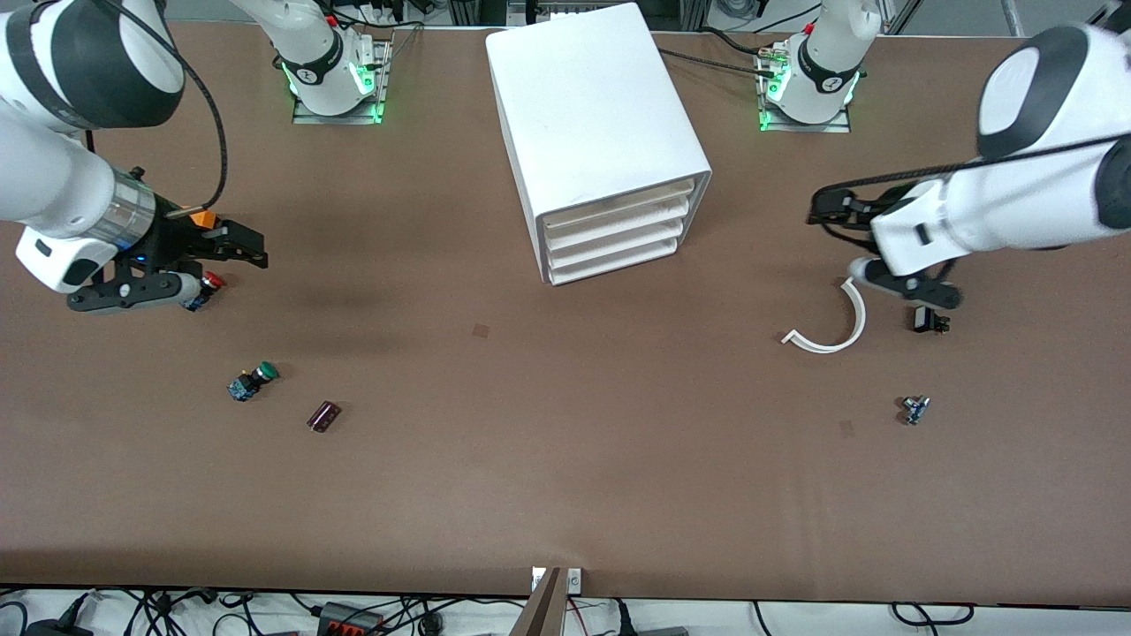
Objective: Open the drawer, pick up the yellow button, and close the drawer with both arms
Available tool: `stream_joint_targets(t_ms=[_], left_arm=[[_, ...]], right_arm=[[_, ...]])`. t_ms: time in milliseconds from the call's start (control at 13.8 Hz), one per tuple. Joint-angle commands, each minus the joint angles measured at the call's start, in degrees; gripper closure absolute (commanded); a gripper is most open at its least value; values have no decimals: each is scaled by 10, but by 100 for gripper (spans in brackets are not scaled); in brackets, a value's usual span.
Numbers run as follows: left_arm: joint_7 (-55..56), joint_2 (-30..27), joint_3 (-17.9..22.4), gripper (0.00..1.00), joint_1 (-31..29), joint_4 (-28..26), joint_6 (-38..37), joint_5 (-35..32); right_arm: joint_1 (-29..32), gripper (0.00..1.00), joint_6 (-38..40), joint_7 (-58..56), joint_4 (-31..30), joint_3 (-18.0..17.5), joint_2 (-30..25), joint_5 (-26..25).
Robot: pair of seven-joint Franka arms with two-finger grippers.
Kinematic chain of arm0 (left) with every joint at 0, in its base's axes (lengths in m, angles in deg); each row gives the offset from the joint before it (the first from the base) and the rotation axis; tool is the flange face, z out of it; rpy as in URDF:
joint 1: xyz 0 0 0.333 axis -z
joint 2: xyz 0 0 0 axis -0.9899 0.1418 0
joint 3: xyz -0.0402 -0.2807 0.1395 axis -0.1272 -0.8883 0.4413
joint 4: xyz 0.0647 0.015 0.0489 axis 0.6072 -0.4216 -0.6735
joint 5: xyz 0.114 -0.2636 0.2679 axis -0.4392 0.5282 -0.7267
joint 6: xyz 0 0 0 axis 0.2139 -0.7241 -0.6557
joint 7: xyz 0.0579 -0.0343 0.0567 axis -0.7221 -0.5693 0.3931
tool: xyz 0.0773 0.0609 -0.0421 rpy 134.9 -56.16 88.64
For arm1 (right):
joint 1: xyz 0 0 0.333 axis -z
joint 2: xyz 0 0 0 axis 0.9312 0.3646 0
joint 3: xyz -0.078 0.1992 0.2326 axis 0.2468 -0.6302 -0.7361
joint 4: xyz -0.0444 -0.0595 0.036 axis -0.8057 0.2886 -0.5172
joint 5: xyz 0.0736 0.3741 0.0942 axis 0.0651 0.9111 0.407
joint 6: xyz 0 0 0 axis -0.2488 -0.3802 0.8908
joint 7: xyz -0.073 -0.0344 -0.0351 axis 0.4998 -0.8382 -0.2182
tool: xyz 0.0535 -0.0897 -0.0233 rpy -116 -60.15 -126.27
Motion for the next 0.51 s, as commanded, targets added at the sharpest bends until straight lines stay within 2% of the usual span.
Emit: stream_joint_targets(t_ms=[0, 217, 433], left_arm=[[-26, 62, -13, 0, -7, 22, -13, 109], [-200, 132, -14, 0, -9, 22, -10, 250], [-359, 206, -14, 0, -13, 10, -12, 344]], right_arm=[[-3, 0, -4, 1, 5, 2, 3, 5], [-4, 0, -5, 1, 5, 2, 8, 6], [-17, 0, -5, 1, 5, 2, 9, 3]])
